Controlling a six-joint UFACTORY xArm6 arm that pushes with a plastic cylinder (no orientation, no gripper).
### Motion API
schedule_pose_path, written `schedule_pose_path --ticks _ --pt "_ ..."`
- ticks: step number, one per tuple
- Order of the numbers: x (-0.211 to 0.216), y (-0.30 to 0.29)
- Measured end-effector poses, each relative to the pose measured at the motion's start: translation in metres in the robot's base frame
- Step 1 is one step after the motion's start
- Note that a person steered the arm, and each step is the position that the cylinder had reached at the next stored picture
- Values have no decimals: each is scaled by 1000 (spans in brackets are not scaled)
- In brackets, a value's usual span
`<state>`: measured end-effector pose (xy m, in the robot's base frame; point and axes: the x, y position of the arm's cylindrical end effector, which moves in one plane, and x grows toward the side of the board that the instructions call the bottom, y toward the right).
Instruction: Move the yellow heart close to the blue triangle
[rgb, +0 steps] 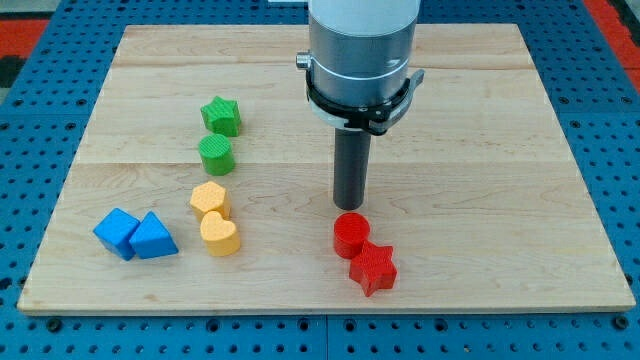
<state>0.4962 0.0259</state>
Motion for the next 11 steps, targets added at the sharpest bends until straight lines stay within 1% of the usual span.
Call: schedule_pose_path --ticks 5,6,7,8,9,10,11 --pt "-1 -2" --pt "4 -11" --pt "30 -42" --pt "47 -59" --pt "55 -87" --pt "70 -133" --pt "32 -139"
